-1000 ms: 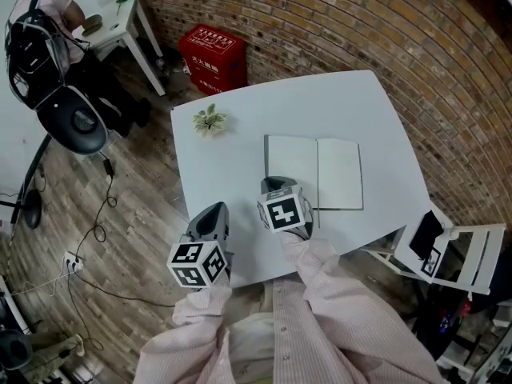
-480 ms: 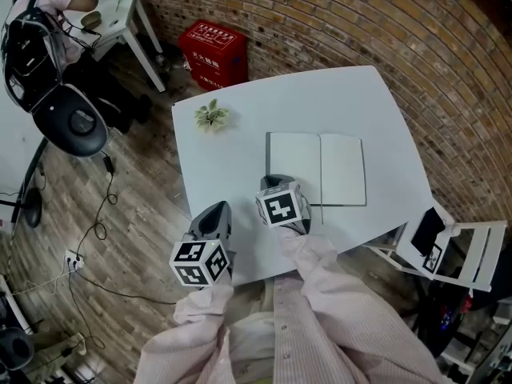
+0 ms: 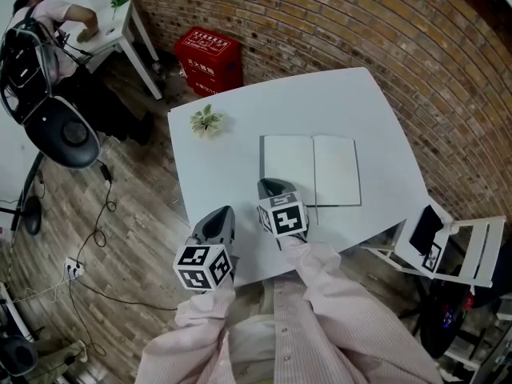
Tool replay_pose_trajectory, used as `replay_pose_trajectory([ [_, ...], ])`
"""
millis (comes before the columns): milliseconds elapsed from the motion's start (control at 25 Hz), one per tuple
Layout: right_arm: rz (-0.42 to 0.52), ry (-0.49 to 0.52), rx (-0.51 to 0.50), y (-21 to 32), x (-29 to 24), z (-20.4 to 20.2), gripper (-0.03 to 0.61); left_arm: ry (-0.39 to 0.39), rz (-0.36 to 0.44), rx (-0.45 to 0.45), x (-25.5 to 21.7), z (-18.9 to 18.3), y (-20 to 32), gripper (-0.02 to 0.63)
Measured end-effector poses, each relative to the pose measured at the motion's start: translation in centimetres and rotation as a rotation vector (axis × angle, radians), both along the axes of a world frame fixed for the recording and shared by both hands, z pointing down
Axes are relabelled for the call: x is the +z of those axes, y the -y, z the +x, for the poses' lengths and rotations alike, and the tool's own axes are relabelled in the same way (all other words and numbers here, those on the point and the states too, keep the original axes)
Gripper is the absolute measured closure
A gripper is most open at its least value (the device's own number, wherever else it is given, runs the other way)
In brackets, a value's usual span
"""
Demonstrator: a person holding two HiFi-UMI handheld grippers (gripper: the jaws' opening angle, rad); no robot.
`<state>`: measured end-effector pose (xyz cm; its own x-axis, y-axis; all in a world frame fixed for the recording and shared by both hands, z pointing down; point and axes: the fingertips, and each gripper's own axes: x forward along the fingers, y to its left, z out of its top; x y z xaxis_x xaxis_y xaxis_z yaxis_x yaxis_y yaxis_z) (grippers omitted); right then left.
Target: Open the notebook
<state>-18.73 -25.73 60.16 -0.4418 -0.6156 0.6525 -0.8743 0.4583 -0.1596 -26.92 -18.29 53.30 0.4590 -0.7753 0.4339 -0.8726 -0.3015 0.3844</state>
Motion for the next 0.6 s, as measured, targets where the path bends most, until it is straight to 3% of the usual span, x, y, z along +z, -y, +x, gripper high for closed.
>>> replay_pose_trajectory([
  [600, 0.266, 0.273, -0.108, -2.7, -9.1, 5.6, 0.575, 0.014, 0.159, 0.061, -4.5, 4.6, 0.3, 0.620],
])
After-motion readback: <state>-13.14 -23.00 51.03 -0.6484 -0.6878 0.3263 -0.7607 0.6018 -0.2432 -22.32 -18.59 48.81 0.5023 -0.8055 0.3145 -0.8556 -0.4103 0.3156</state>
